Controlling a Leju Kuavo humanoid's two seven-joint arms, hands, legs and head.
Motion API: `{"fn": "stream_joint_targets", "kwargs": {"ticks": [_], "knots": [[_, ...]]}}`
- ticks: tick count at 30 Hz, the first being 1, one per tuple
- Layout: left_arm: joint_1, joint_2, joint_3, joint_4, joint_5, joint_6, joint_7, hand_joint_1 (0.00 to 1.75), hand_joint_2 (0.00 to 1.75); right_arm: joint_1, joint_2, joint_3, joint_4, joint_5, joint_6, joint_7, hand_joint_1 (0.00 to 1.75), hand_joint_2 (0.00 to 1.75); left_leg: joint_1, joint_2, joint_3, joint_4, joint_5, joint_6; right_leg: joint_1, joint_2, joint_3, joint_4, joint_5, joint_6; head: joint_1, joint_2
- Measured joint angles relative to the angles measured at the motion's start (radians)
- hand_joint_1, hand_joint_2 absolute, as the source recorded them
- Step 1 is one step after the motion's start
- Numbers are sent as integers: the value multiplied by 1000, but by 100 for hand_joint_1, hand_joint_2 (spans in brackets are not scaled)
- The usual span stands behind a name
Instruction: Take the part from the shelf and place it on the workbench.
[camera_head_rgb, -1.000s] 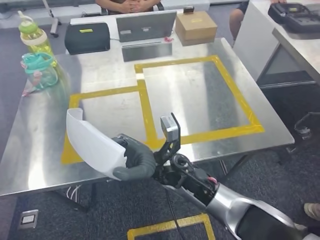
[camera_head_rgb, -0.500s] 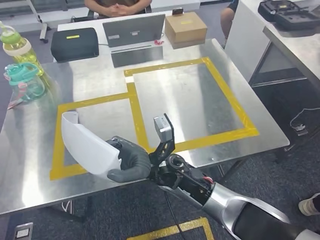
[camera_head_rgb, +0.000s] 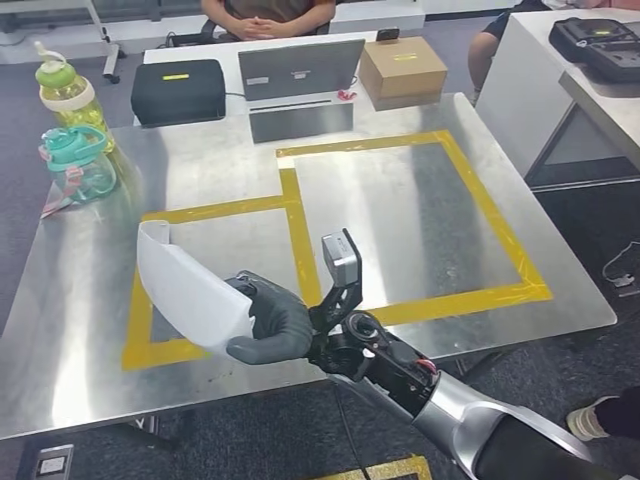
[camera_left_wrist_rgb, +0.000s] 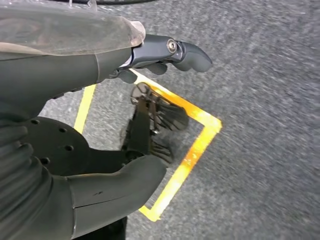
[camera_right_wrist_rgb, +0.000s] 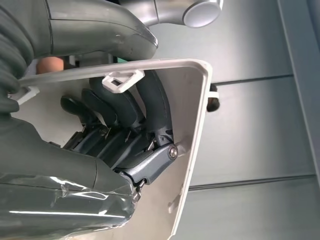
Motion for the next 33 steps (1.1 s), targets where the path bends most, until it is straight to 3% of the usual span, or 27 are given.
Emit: {"fn": "stream_joint_targets", "kwargs": {"ticks": [2, 4, 6, 9, 10, 11, 12, 14, 16, 20, 25, 33], "knots": [[-2, -1, 0, 0, 0, 0, 0, 0, 175, -2, 0, 0, 0, 0, 0, 0, 166, 175, -1, 1, -2, -3, -2, -9, 6, 1, 17, -33, -5, -9, 0, 0], [-4, -1, 0, 0, 0, 0, 0, 0, 175, -2, 1, 0, -1, 0, 0, 0, 166, 175, -3, 3, 1, -4, -6, -19, 0, 3, 29, -51, -10, -16, -1, 0], [-5, -2, 0, 0, 0, 0, 0, 0, 175, -4, 2, -1, -2, 0, 0, -1, 166, 175, -4, 4, -21, 51, -35, -28, -7, 2, 48, -69, -10, -23, -11, 0], [-6, -2, 0, 0, 0, 0, 0, 0, 175, -4, 2, 0, -1, 0, -1, -1, 166, 175, -1, 5, -145, 253, -105, -38, -8, -2, 60, -76, -16, -31, -27, 0], [-4, -2, 0, 0, 0, 0, -1, 0, 175, -2, 2, 0, -1, 0, -2, 0, 166, 175, -1, 5, -179, 293, -105, -39, -8, -1, 63, -75, -19, -32, -29, 0], [-2, -2, 0, 0, 0, 0, -2, 0, 175, -1, 2, 0, -1, 1, -2, 0, 166, 175, -1, 5, -192, 291, -84, -40, -8, 0, 66, -75, -22, -32, -31, 0], [-1, -2, 0, 0, 0, 0, -3, 0, 175, 0, 2, 0, -1, 2, -3, 0, 166, 175, 0, 5, -184, 249, -44, -39, -8, 2, 72, -74, -27, -30, -32, 0], [-2, 0, 0, 0, 0, 0, -6, 0, 175, 0, 2, 0, -1, 4, -4, 0, 166, 175, -1, 6, -128, 101, 45, -34, -6, 4, 82, -71, -39, -24, -36, 0], [-4, 1, 0, 0, 0, 2, -7, 0, 175, 0, 2, 0, -1, 4, -4, 1, 166, 175, -3, 6, -89, 10, 79, -26, -1, 5, 85, -66, -51, -16, -37, 0], [-5, -3, 0, 0, 0, 4, -7, 0, 175, -1, 2, 0, -1, 4, -5, 2, 166, 175, -5, 4, -83, -2, 74, -18, 2, 4, 89, -65, -60, -28, -28, 0], [-5, -3, 0, 0, 0, 6, -7, 0, 175, -1, 2, -1, -1, 4, -6, 2, 166, 175, -10, 3, -82, -2, 68, -9, 0, 3, 94, -75, -60, -27, -22, 0], [-6, -3, 0, 0, 0, 7, -7, 0, 175, -1, 2, -1, -1, 6, -7, 2, 166, 175, -11, 3, -82, -1, 67, -5, -3, 3, 97, -80, -59, -5, -19, 0]]}}
